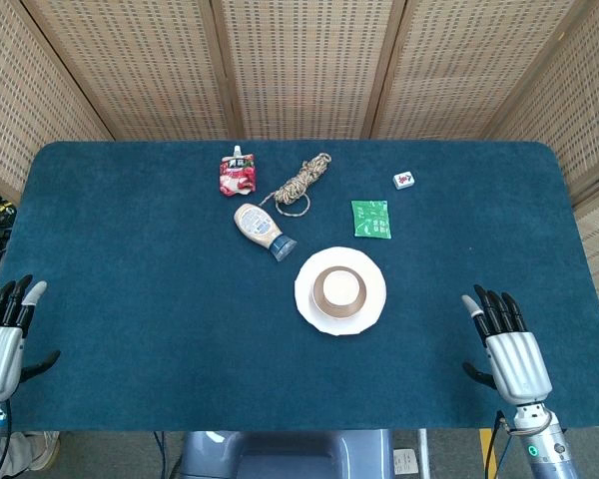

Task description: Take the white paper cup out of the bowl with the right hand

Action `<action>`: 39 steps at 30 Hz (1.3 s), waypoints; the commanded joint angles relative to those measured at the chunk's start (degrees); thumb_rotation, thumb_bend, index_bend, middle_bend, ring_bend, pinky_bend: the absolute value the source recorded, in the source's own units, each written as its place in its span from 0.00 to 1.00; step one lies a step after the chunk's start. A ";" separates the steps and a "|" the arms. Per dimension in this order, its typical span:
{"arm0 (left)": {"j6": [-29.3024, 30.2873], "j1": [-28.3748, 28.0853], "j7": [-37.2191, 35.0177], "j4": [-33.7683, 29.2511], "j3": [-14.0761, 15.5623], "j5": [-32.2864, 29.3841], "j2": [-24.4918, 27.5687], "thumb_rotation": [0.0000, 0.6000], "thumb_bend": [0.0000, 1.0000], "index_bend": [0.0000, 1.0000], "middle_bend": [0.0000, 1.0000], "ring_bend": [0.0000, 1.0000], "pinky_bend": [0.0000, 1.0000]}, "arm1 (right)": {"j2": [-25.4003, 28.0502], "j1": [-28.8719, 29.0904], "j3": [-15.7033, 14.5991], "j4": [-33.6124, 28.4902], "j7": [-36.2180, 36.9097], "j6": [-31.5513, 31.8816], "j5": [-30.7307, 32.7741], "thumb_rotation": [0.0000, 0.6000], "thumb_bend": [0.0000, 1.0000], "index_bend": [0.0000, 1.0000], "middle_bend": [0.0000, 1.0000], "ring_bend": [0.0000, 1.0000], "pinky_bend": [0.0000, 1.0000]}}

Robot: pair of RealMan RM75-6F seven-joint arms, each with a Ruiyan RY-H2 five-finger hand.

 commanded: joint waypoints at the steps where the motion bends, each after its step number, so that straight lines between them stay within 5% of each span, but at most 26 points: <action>1: 0.11 0.02 -0.07 -0.06 -0.04 0.05 0.06 1.00 0.00 0.00 0.00 0.00 0.00 | 0.05 -0.05 0.00 0.00 0.06 0.08 -0.02 1.00 0.09 0.00 0.00 0.00 0.00; 28: 0.80 0.36 -0.71 -0.76 -0.03 0.37 0.73 1.00 0.00 0.00 0.00 0.00 0.00 | -0.14 0.39 0.81 0.65 2.31 1.55 -1.46 1.00 0.11 0.02 0.00 0.00 0.00; 39: 0.36 0.19 -0.80 -0.79 -0.06 0.19 0.78 1.00 0.00 0.00 0.00 0.00 0.00 | 0.67 10.61 6.38 -9.38 -4.94 -11.55 1.63 1.00 0.20 0.15 0.00 0.00 0.02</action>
